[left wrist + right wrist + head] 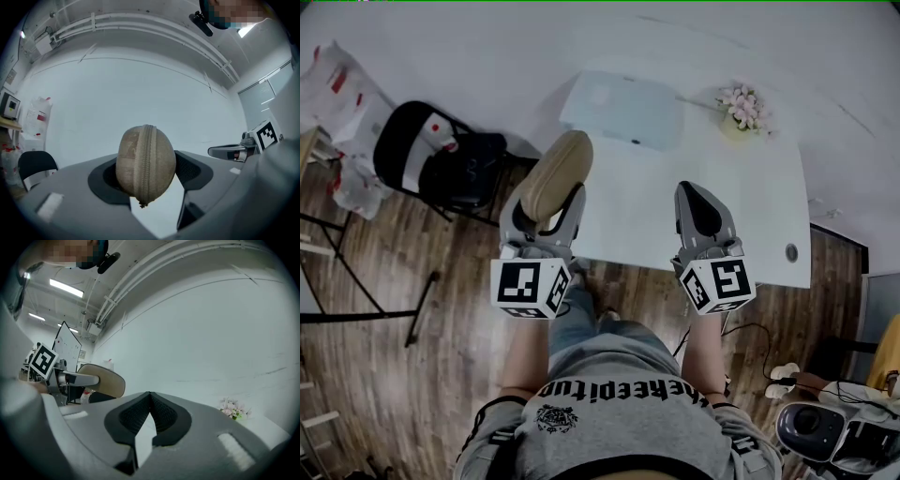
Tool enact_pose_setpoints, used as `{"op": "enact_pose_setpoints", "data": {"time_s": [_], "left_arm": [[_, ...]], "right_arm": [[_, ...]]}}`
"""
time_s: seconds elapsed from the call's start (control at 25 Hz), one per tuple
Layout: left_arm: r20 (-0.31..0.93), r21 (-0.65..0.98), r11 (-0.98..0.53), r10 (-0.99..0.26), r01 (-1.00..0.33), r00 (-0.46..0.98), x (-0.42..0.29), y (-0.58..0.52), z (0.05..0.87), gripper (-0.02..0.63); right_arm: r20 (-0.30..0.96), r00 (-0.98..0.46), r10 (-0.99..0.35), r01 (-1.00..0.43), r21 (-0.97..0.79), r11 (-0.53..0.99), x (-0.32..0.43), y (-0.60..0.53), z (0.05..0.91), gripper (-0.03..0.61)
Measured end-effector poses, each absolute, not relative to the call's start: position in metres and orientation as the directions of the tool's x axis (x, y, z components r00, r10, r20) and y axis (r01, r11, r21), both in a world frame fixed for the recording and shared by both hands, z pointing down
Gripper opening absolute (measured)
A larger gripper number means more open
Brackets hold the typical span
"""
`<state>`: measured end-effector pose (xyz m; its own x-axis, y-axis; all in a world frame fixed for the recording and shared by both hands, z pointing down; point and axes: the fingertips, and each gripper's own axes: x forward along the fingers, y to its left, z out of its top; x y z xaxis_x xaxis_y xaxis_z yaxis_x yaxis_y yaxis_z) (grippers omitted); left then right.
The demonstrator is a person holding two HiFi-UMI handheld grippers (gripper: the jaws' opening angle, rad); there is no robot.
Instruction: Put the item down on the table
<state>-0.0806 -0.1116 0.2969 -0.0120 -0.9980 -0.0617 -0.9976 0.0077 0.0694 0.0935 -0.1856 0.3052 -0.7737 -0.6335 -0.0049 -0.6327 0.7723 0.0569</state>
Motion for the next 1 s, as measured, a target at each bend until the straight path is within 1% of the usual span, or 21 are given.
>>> {"op": "enact_pose_setpoints", "data": {"time_s": [0.52,1.0], "left_arm": [[-0.028,0.061,-0.111,-0.994,-0.992,0.109,-0.109,-0.182,0.309,0.31],[0.035,0.088,-0.23,-0.972,-0.969,0.234,-0.131,-0.232,0.344,0.31]], "right_arm": [[0.018,-0.72,-0.694,-0.693,0.044,0.72,0.059,-0.234,0.314,0.0],[0.06,-0.663,-0.746,-0.747,0.02,0.665,0.032,-0.264,0.331,0.0]]}}
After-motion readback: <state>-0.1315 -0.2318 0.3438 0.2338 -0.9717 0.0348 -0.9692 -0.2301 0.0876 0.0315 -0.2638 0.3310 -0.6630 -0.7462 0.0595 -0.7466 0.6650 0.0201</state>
